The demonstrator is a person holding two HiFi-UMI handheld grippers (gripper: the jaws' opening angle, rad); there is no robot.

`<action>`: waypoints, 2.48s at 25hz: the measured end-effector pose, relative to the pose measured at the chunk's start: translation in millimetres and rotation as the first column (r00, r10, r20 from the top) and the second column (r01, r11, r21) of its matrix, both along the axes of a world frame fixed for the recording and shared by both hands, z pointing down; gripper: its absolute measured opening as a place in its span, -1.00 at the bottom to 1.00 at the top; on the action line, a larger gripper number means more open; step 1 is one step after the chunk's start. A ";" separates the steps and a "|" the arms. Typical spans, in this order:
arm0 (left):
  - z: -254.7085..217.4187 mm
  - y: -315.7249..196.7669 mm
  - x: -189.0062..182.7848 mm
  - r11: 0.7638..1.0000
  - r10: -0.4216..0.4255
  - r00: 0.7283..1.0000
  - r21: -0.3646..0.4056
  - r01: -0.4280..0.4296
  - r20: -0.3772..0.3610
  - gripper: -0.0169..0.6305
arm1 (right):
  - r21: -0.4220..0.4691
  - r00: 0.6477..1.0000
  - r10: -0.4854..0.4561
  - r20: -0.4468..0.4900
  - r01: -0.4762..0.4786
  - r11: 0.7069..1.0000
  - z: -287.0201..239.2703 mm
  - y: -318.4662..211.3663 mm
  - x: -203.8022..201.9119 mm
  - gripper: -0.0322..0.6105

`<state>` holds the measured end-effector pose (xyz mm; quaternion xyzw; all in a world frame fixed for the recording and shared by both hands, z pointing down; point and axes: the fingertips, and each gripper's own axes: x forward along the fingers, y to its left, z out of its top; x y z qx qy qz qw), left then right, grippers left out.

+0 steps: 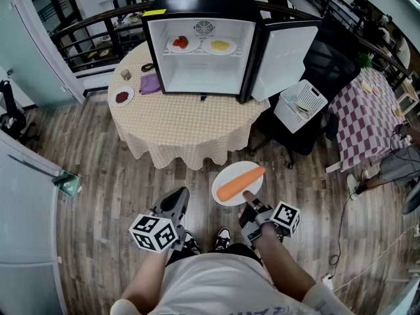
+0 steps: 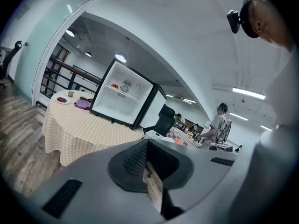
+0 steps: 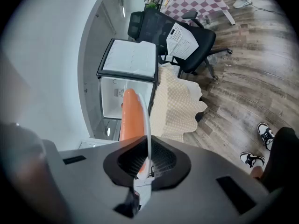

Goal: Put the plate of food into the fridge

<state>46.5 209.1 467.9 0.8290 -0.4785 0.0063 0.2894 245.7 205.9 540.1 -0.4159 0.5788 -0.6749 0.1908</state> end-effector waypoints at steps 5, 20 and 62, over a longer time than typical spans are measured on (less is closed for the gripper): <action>-0.2 -1.9 2.6 1.000 0.016 1.000 0.004 -0.016 0.009 -0.93 | -0.015 1.000 0.018 0.004 -0.018 1.000 5.1 -4.8 1.0 -0.80; 5.2 -0.9 -11.7 1.000 0.015 1.000 -0.014 -0.015 -0.007 -0.93 | -0.018 0.999 0.053 -0.002 -0.053 0.998 7.7 -13.0 -8.4 -0.80; 26.7 -166.0 -85.0 0.999 -0.003 1.000 -0.036 0.003 -0.013 -0.93 | -0.034 0.999 0.041 0.018 -0.040 0.999 25.4 -179.5 -81.2 -0.80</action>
